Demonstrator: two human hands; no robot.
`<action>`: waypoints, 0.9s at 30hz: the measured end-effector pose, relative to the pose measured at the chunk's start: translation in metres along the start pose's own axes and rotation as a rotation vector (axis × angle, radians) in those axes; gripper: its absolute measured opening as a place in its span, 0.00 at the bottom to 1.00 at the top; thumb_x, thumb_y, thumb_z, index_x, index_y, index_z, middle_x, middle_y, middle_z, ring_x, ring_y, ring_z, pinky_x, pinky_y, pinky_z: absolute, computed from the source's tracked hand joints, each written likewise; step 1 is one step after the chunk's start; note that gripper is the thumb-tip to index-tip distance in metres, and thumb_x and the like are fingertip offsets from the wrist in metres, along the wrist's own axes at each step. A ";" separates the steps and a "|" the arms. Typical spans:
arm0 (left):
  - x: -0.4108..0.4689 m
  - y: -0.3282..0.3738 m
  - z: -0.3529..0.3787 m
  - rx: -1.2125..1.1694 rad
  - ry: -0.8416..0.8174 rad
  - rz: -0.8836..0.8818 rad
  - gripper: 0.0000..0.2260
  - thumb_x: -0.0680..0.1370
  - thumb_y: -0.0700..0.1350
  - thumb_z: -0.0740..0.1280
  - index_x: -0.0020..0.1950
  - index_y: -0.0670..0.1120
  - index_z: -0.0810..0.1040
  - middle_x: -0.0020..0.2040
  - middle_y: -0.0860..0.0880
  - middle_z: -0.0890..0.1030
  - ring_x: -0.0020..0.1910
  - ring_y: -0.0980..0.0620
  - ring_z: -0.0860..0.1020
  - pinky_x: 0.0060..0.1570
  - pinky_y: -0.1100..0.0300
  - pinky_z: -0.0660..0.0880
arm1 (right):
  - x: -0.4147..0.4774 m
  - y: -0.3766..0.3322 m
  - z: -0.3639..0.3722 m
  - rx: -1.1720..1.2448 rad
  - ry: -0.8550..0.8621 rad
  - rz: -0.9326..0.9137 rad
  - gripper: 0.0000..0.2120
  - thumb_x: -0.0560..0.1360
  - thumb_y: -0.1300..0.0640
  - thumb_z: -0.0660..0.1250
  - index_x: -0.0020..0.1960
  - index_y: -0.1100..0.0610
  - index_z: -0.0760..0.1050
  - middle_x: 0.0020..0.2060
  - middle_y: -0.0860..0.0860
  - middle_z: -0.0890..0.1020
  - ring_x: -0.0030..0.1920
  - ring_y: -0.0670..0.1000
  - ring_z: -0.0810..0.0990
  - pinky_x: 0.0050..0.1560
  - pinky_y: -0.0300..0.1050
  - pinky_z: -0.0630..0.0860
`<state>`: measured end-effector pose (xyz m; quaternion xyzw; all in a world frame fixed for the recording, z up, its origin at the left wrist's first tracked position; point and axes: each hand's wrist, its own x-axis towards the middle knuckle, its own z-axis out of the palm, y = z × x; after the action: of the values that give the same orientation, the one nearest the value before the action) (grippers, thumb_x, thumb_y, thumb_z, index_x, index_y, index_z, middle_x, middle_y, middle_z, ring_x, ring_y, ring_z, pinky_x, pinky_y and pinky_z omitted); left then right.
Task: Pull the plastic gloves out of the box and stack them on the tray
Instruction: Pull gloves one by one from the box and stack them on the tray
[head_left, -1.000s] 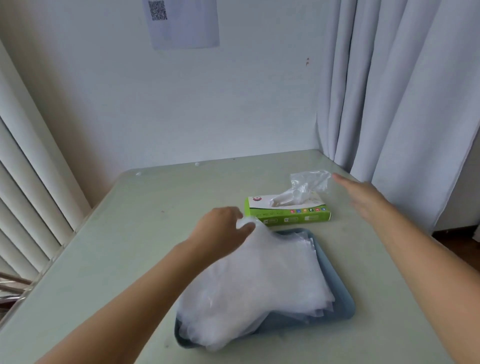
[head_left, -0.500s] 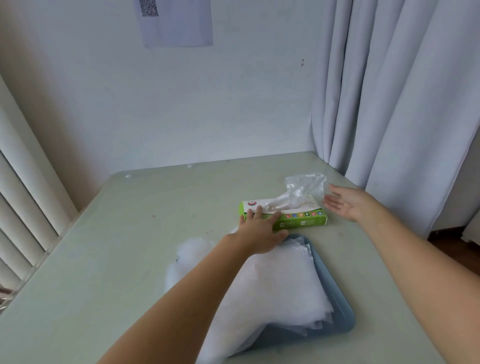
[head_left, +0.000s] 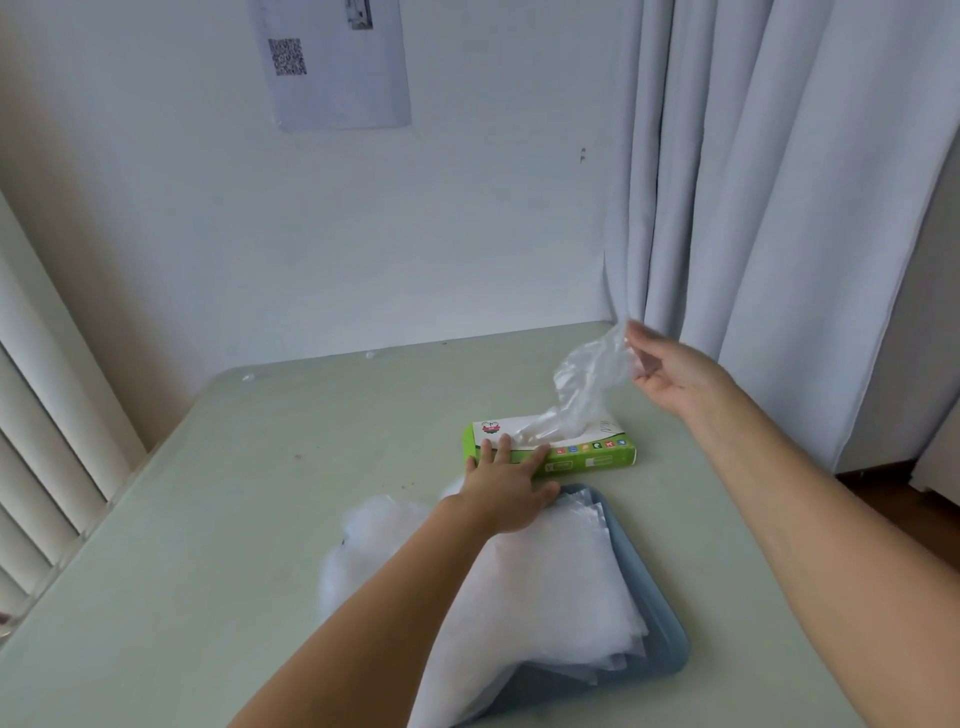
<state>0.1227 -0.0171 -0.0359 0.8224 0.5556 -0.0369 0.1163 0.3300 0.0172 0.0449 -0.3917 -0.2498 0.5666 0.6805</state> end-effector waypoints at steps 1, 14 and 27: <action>0.000 0.000 0.000 -0.003 0.000 -0.001 0.27 0.81 0.61 0.49 0.78 0.58 0.44 0.78 0.42 0.42 0.77 0.38 0.41 0.73 0.43 0.43 | -0.006 -0.011 0.005 0.003 -0.035 -0.074 0.09 0.75 0.64 0.67 0.39 0.54 0.81 0.28 0.44 0.82 0.31 0.39 0.80 0.32 0.28 0.73; -0.041 0.011 -0.053 -1.548 -0.051 0.208 0.43 0.74 0.71 0.41 0.70 0.39 0.70 0.69 0.46 0.72 0.70 0.51 0.67 0.73 0.57 0.56 | -0.121 -0.068 0.043 -0.823 -0.513 -0.361 0.03 0.79 0.61 0.62 0.47 0.60 0.73 0.43 0.56 0.85 0.42 0.54 0.81 0.49 0.44 0.75; -0.114 0.032 -0.065 -1.627 -0.070 0.382 0.16 0.68 0.42 0.74 0.51 0.35 0.81 0.50 0.39 0.81 0.48 0.45 0.79 0.54 0.53 0.76 | -0.164 -0.049 0.042 -0.896 -0.478 -0.185 0.03 0.78 0.57 0.65 0.48 0.56 0.77 0.35 0.53 0.84 0.33 0.48 0.77 0.34 0.37 0.74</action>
<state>0.1047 -0.1166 0.0531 0.5603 0.2562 0.3704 0.6951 0.2868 -0.1332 0.1262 -0.4808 -0.6500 0.4152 0.4170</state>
